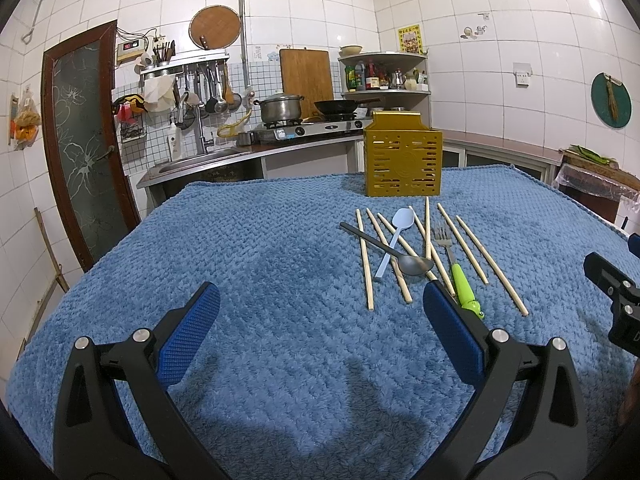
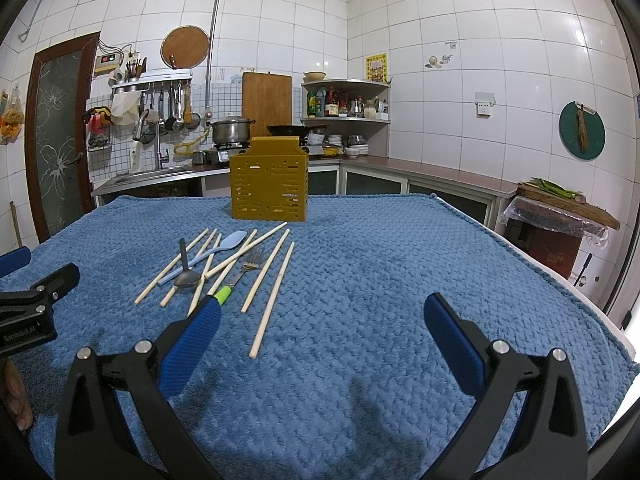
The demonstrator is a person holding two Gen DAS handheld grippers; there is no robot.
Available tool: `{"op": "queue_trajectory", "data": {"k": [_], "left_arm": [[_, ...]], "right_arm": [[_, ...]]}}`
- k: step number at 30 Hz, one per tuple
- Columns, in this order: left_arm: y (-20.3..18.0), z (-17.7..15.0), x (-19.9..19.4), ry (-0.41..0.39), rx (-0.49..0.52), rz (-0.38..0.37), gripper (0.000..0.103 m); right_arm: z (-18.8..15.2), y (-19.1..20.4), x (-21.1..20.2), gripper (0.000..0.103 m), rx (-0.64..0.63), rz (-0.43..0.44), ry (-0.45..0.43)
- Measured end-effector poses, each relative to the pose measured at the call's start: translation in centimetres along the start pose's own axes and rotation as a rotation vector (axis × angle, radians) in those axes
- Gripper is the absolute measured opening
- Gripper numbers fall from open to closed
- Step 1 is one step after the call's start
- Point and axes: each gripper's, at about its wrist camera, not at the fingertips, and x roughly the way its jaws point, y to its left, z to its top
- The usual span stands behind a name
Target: Organize utensils
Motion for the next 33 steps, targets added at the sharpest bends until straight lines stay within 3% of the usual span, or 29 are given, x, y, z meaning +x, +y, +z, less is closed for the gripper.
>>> {"op": "queue_trajectory", "data": {"k": [13,20,27,33], "left_arm": [[0.0,0.1,0.0,0.004,0.000,-0.001,0.098],[0.0,1.1,0.1,0.034,0.047,0.018,0.098],[1.0,4.1,2.7,0.134,0.028,-0.107,0.098],[0.7,6.7,6.4,0.179,0.033,-0.127,0.098]], "right_arm": [[0.1,0.2,-0.2,0.099,-0.005,0.005,0.001],[1.0,-0.2,0.3,0.099,0.000,0.060,0.032],[4.0,0.3,3.5,0.099,-0.019,0.123,0.113],[6.0,1.2,7.9,0.099,-0.032,0.111,0.172]]}}
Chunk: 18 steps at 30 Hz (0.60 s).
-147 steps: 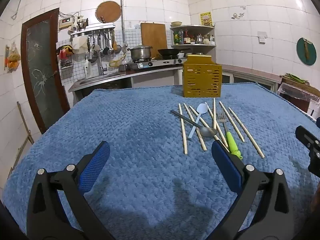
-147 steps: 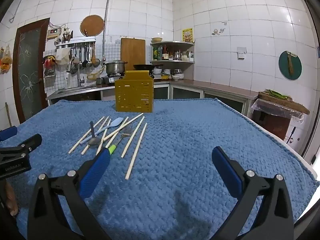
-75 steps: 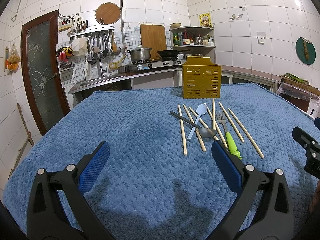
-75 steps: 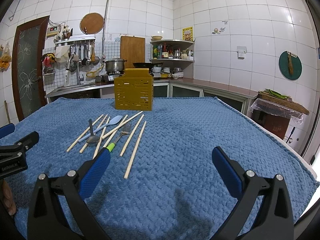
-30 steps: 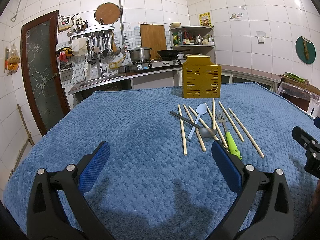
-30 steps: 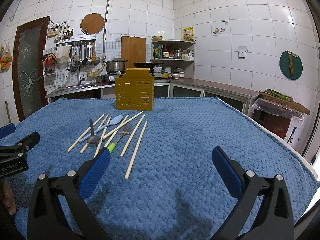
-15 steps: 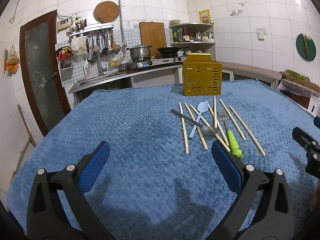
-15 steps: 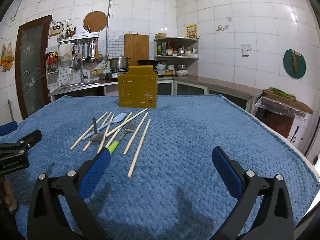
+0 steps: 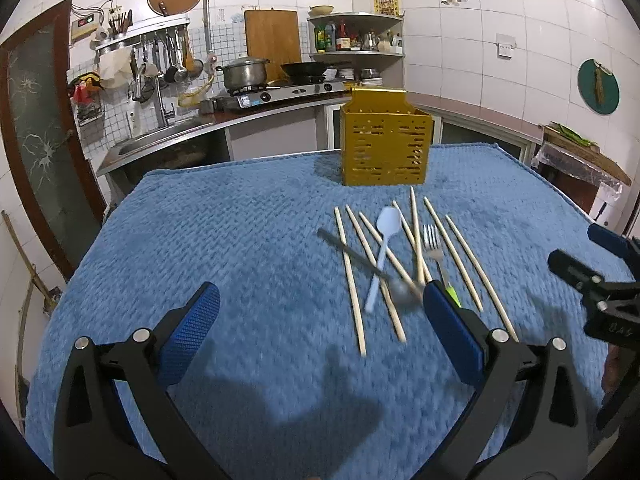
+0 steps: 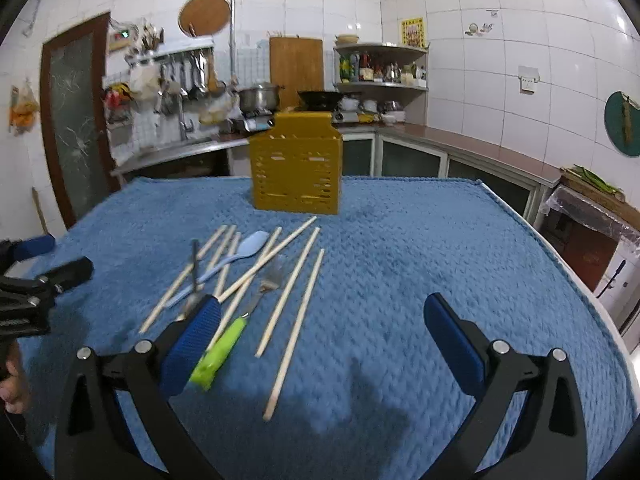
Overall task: Organize utensils
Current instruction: 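Grasp the metal spoon with the left tool while the right tool grasps a wooden chopstick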
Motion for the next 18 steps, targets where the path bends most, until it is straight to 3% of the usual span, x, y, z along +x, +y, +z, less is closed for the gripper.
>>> {"op": "queue_trajectory", "data": {"k": [5,9,18], "left_arm": [[0.4,2.4,4.1,0.045,-0.009,0.017,0.098],[1.2,4.2,8.8,0.146,-0.052,-0.002,0.098],[1.5,5.4,16.1,0.252,-0.071,0.050,0.098]], "right_arm": [[2.0,-0.4,4.8,0.099,0.019,-0.007,0.079],[2.8,-0.5,9.6,0.099,0.022,-0.055,0.153],[3.7,-1.1,15.6,0.099,0.053,-0.100,0.227]]}}
